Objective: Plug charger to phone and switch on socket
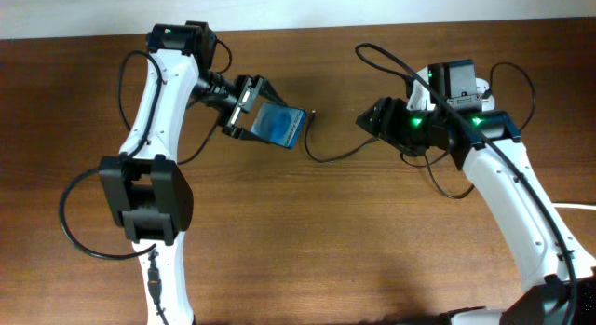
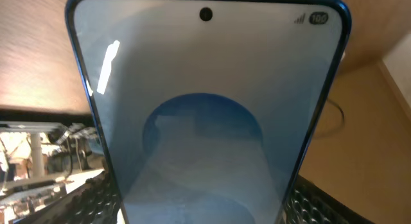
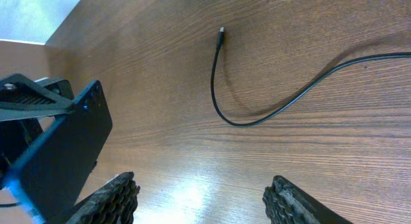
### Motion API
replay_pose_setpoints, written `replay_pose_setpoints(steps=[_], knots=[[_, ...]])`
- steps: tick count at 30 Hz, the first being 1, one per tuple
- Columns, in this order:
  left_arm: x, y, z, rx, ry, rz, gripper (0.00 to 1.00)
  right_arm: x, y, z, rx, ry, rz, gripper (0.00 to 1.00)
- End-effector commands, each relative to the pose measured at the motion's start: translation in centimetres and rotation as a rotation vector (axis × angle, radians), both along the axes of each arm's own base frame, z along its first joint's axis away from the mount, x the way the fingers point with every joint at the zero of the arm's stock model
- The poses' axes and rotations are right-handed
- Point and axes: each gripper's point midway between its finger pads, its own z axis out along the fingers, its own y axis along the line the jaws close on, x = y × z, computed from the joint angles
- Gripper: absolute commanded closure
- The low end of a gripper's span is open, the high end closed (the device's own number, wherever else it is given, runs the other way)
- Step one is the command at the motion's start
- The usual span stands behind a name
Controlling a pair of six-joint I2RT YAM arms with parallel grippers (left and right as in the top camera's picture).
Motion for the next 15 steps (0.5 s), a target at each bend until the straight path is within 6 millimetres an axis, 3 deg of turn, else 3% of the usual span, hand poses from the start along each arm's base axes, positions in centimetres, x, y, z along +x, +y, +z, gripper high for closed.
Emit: replay_pose_setpoints(steps=[1,6,11,15], knots=[[0.0,-1.1,3.9,-0.148,-0.059,0.001,1.00,0.3,-0.8,0.0,-0.037,0.002,-0.029,0.31],[-0.4,-1.2,4.2,-0.163,-0.034,0.006,1.00,-0.3,-1.4,-0.8,-0.079,0.030,-0.033,0.31],[-1.0,0.6,-0.1,0.157,-0.032,-0.036,1.00,-0.5,-0.6,-0.4,-0.037,0.031,-0.005,0.31],[-0.1,-1.3,-1.5,0.273,-0.076,-0.017,1.00,-1.4,1.9,0.2,0.028,0.035,0.074,0.31]])
